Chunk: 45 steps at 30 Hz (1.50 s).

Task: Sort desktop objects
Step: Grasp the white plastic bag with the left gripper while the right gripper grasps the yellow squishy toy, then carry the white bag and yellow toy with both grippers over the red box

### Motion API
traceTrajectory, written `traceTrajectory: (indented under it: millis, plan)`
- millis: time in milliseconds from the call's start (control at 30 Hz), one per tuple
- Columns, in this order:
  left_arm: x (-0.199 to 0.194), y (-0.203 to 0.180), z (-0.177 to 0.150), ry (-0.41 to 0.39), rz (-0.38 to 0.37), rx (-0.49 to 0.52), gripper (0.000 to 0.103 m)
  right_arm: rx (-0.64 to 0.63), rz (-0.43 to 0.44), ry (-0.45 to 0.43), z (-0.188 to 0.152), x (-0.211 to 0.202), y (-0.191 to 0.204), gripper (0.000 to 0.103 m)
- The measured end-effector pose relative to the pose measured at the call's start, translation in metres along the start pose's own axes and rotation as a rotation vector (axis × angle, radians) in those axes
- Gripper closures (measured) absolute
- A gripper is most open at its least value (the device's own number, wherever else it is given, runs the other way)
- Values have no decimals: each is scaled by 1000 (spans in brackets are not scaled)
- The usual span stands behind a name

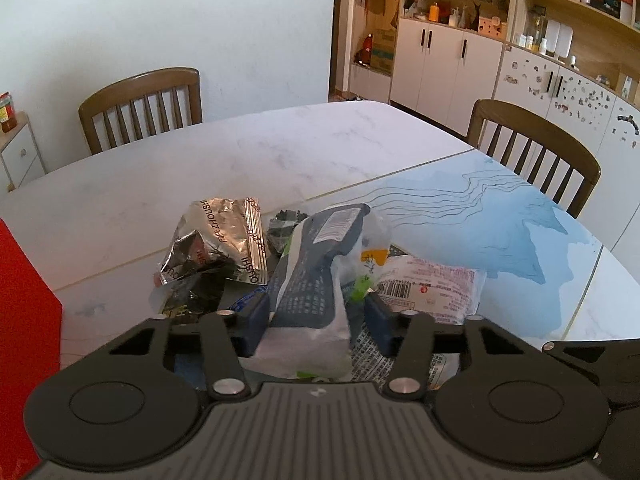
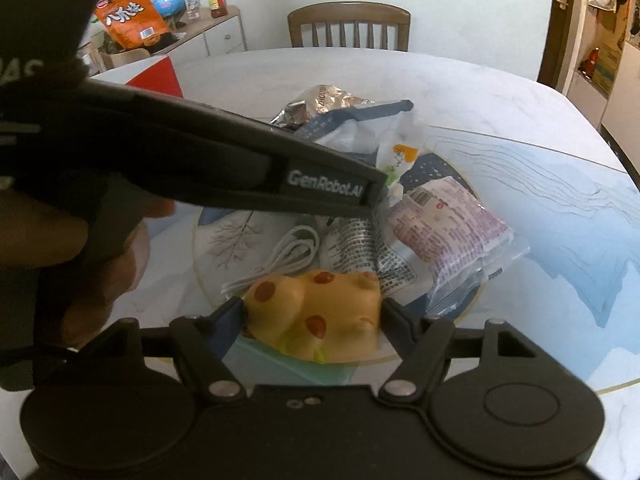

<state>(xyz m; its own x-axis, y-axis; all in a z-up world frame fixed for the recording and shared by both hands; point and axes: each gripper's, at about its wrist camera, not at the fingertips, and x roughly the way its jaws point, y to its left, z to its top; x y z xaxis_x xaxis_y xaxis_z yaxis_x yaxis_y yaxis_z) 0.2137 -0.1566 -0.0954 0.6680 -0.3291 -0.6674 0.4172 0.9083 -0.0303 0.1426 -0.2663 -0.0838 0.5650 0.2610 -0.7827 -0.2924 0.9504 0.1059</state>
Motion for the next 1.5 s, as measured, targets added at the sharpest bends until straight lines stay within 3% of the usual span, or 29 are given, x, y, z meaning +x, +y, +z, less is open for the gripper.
traceTrajectory:
  millis: [67,367,633,867,1200,1500]
  plan:
    - [1,-2,1,8,3,3,65,-13,7,-6,0,-3,-2,31]
    - [-1,-2,8,31,3,-28,76,-38,68,-16,8,-18,-12,33]
    - [-8,4,15,48,7,-100,81,-53,101,-23,12,-34,-35,33]
    - [-35,10,20,7,38,-153,81,-71,112,-48,20,-49,-44,33]
    - [-87,38,18,-35,52,-161,81,-84,93,-92,32,-73,-18,33]
    - [-144,88,5,-74,76,-168,81,-73,79,-156,52,-76,31,33]
